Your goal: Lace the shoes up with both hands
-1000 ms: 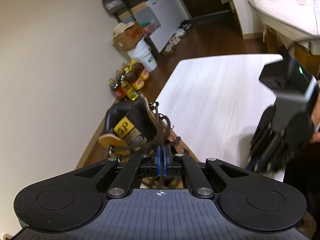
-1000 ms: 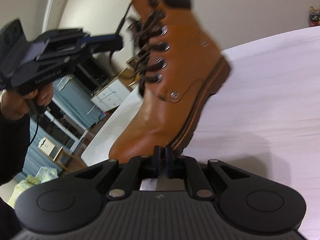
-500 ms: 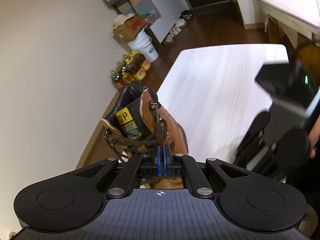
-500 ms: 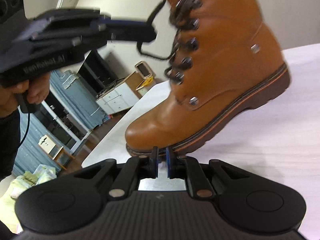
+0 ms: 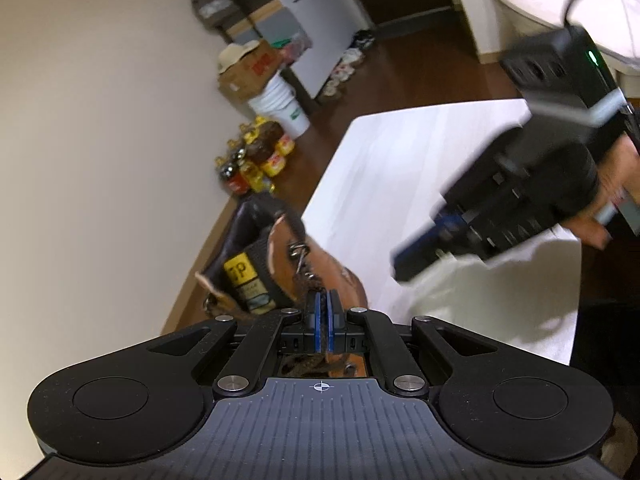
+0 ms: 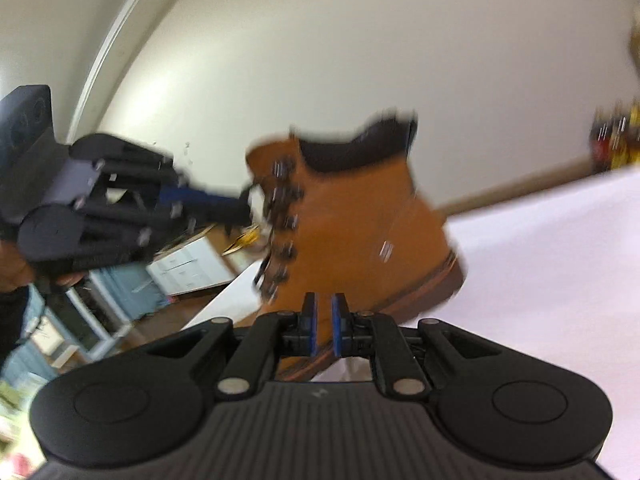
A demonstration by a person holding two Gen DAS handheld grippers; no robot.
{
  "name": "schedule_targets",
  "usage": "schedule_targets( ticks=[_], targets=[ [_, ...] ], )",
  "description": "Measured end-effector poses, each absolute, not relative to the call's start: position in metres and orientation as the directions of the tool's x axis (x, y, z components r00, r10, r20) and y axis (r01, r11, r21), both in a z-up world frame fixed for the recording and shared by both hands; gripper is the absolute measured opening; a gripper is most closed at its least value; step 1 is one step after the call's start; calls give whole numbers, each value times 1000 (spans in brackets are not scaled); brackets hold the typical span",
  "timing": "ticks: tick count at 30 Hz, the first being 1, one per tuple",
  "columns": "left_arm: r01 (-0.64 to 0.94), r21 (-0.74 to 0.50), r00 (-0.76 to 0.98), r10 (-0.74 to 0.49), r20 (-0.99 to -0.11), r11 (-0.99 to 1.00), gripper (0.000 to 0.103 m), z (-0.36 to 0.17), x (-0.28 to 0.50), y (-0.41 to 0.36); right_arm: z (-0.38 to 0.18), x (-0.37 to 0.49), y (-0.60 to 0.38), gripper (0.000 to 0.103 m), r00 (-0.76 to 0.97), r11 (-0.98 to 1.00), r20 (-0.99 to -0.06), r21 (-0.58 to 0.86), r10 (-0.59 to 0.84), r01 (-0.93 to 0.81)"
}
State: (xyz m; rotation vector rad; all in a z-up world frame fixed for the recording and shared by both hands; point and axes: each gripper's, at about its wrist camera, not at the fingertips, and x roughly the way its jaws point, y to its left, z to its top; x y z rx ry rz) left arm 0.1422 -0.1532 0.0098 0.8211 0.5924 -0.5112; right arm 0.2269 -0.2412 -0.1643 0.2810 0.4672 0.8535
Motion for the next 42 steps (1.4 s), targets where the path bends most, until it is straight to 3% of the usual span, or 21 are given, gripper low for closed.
schedule_targets(
  ticks=[20, 42],
  targets=[
    [674, 477, 684, -233, -692, 564, 3, 1, 145, -154, -137, 236, -261, 11, 598, 653, -266, 352, 756, -670],
    [622, 555, 737, -173, -653, 553, 4, -1, 144, -157, -127, 227, -260, 13, 594, 648, -259, 278, 761, -709]
  ],
)
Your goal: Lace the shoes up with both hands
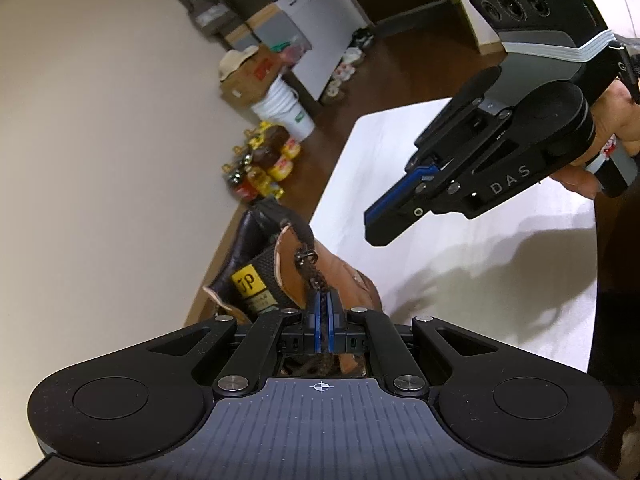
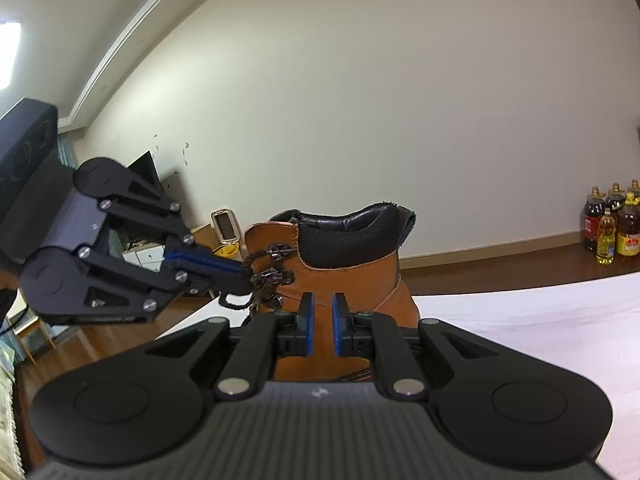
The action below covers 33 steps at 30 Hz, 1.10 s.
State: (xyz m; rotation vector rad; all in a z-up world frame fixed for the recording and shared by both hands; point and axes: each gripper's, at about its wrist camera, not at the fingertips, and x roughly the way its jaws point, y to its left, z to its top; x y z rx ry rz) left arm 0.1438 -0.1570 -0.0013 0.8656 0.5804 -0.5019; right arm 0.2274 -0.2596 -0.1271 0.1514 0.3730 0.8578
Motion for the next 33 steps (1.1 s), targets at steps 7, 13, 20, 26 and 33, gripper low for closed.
schedule_targets(
  ticks=[7, 13, 20, 26, 33],
  targets=[
    [606, 559, 743, -152, -651, 566, 4, -1, 145, -157, -115, 210, -236, 21, 654, 665, -260, -56, 711, -745],
    [594, 552, 760, -185, -623, 585, 4, 10, 135, -155, -115, 187, -200, 19, 726, 577, -241, -470, 644, -668],
    [587, 589, 767, -150, -623, 555, 4, 12, 137, -159, -121, 182, -187, 19, 767, 549, -199, -592, 609, -590],
    [598, 582, 759, -156, -632, 550, 4, 9, 139, -158, -128, 181, -178, 19, 784, 504, -191, -672, 591, -543],
    [596, 580, 760, -156, -631, 556, 4, 8, 141, -154, -132, 175, -171, 10, 794, 477, -139, -733, 591, -484]
  ],
)
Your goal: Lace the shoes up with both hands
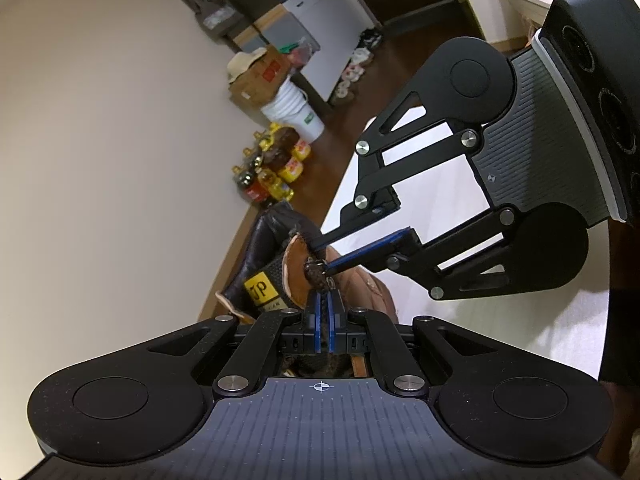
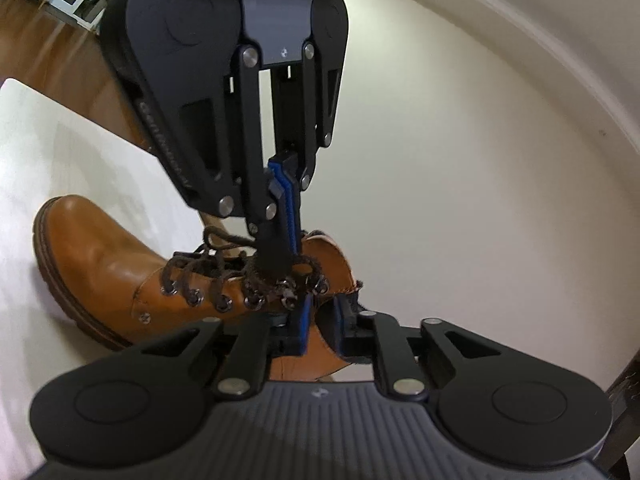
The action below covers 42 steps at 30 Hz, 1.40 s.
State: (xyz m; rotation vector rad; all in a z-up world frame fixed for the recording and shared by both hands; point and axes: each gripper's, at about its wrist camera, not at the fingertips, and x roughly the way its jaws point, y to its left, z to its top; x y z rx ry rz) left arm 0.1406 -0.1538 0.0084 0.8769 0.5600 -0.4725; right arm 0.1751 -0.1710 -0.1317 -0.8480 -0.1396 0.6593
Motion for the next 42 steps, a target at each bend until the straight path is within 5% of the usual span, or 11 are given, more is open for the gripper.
schedule_targets(
  ticks=[5, 16, 24, 32, 35, 42],
  targets=[
    [601, 566, 757, -172, -631, 564, 6, 8, 145, -152, -138, 172, -170, 2, 797, 467, -141, -745, 587, -476],
    [540, 430, 739, -163, -654, 723, 9, 3, 146, -76, -146, 166, -206, 2, 646, 610, -444, -242, 621, -754],
    [443, 376, 708, -60, -704, 814, 9, -43, 171, -6, -161, 153, -178, 1, 465, 541, -511, -1, 723, -841],
    [547, 251, 615, -181, -767, 798, 9, -80, 195, 17, -173, 150, -169, 11, 496, 648, -562, 97, 662, -756],
    [598, 228, 581, -220, -784, 768, 0, -90, 196, 14, -174, 154, -171, 11, 537, 716, -583, 114, 610, -689],
    [593, 178, 581, -265, -769, 785, 0, -89, 185, 20, -173, 180, -178, 12, 563, 836, -659, 193, 498, -514]
  ],
)
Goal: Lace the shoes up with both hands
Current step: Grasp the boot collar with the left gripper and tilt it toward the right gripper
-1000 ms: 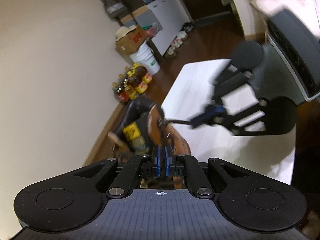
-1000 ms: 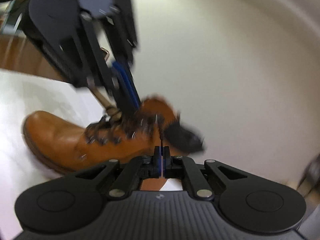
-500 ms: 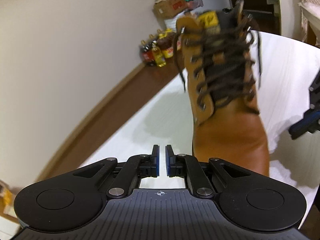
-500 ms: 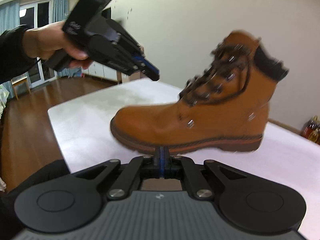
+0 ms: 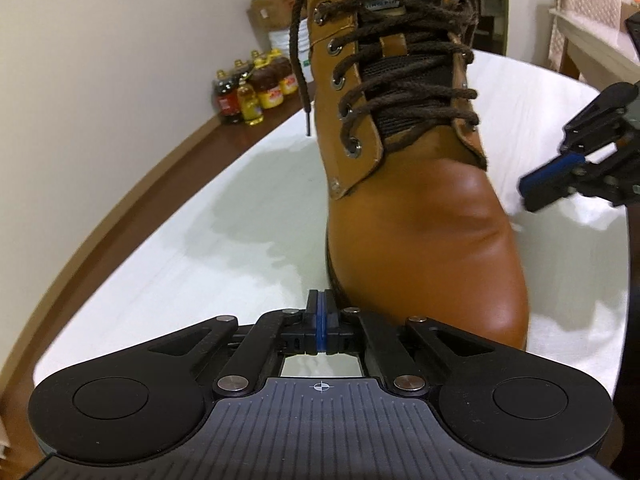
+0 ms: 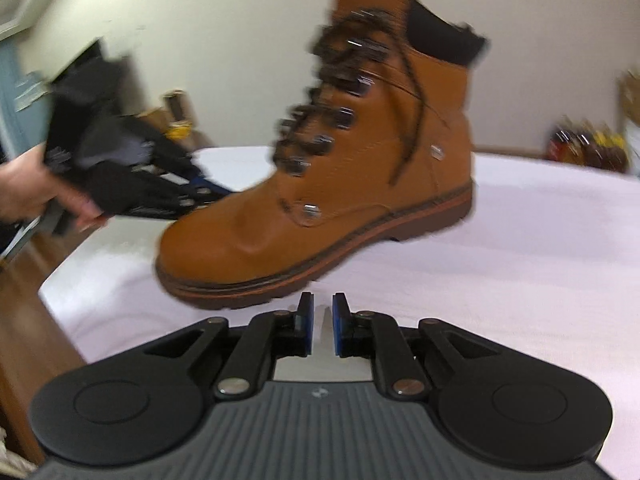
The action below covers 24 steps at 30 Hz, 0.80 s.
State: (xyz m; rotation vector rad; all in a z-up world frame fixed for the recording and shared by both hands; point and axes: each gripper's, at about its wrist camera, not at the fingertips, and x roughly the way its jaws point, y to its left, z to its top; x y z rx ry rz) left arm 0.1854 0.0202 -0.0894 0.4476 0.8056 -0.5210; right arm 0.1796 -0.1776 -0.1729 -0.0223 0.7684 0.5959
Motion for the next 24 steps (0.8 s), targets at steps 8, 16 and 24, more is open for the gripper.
schedule_targets(
  ticks=[8, 16, 24],
  targets=[
    [599, 193, 585, -260, -768, 777, 0, -100, 151, 1, -162, 179, -177, 22, 660, 937, -706, 15, 257, -349],
    [648, 159, 549, -312, -776, 745, 0, -102, 126, -37, -163, 169, -190, 22, 676, 946, -716, -71, 172, -315],
    [632, 162, 556, -297, -777, 758, 9, -98, 132, -41, -177, 173, -188, 22, 696, 935, -700, -121, 157, -333]
  ],
)
